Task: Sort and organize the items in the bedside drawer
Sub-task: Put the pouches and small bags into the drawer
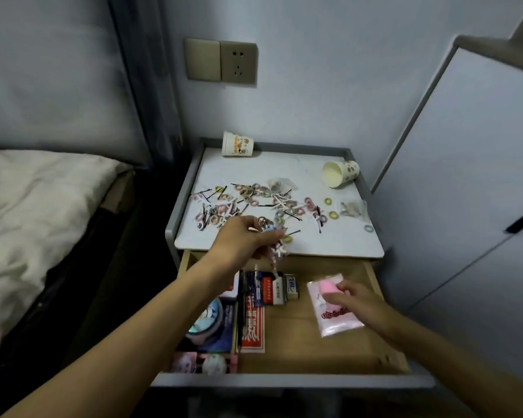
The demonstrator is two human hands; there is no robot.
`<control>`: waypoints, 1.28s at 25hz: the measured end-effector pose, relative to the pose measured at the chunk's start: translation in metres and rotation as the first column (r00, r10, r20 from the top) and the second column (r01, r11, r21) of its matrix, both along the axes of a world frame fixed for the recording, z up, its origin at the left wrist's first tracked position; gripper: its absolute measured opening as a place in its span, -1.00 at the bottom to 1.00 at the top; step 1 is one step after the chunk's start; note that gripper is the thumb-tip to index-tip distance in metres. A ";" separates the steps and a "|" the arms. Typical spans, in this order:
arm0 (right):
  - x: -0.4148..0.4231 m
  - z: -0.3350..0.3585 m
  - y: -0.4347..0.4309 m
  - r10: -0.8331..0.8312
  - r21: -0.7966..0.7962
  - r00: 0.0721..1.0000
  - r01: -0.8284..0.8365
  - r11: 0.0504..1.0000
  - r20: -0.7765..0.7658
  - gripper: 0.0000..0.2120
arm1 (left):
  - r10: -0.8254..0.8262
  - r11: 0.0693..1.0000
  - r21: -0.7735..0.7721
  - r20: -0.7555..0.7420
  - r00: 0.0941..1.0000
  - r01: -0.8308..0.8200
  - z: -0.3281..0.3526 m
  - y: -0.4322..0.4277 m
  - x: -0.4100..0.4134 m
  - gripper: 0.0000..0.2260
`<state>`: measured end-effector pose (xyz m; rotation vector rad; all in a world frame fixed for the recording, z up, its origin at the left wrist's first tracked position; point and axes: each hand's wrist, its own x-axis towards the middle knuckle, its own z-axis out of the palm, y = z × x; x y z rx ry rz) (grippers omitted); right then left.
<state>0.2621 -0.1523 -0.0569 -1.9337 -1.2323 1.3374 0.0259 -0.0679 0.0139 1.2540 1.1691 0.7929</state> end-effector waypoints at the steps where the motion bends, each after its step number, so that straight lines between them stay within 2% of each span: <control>1: 0.004 -0.016 -0.004 -0.044 -0.027 0.998 0.046 0.999 0.053 -0.90 | 0.006 0.999 -0.046 0.005 1.000 -0.005 -0.009 -0.007 0.000 -0.75; 4: 0.010 -0.049 0.005 -0.094 -0.009 0.982 0.097 0.995 0.164 -0.85 | 0.019 0.990 -0.141 -0.020 1.000 -0.021 -0.028 -0.015 -0.001 -0.72; 7: 0.014 -0.076 0.020 -0.093 -0.004 0.976 0.095 0.995 0.195 -0.85 | 0.007 0.988 -0.151 -0.067 0.998 -0.018 -0.040 -0.011 0.000 -0.71; 11: 0.020 -0.102 0.021 -0.058 0.080 0.881 0.023 0.997 0.469 -0.73 | 0.029 0.989 -0.141 -0.087 0.996 -0.041 -0.045 0.000 0.005 -0.72; 14: 0.018 -0.101 0.023 -0.047 0.071 0.868 0.013 0.997 0.494 -0.80 | 0.024 0.987 -0.154 -0.080 0.996 -0.036 -0.048 0.003 0.012 -0.72; 15: 0.015 -0.099 0.024 -0.025 0.066 0.847 -0.012 0.998 0.531 -0.77 | 0.027 0.986 -0.162 -0.067 0.997 -0.038 -0.048 0.004 0.013 -0.73; 19: 0.000 -0.097 0.025 0.173 -0.003 0.671 -0.246 0.969 0.721 -0.50 | 0.038 0.980 -0.194 -0.010 0.999 -0.040 -0.044 0.002 0.018 -0.77; 21: -0.004 -0.101 0.024 0.238 -0.040 0.551 -0.347 0.937 0.800 -0.51 | 0.042 0.982 -0.184 -0.011 0.999 -0.044 -0.044 0.002 0.015 -0.74; 23: -0.005 -0.105 0.027 0.241 -0.051 0.494 -0.367 0.929 0.835 -0.54 | 0.037 0.984 -0.174 -0.005 0.999 -0.037 -0.045 0.003 0.011 -0.75; 25: -0.004 -0.109 0.032 0.218 -0.037 0.492 -0.352 0.935 0.843 -0.57 | 0.043 0.984 -0.173 0.013 0.999 -0.040 -0.048 0.004 0.007 -0.80; 29: 0.004 -0.114 0.038 0.116 0.047 0.557 -0.270 0.962 0.822 -0.60 | 0.026 0.983 -0.180 -0.036 0.999 -0.032 -0.050 0.007 0.000 -0.85; 32: 0.006 -0.117 0.039 0.109 0.037 0.569 -0.238 0.970 0.815 -0.61 | 0.030 0.984 -0.174 -0.001 1.000 -0.030 -0.043 0.006 0.001 -0.86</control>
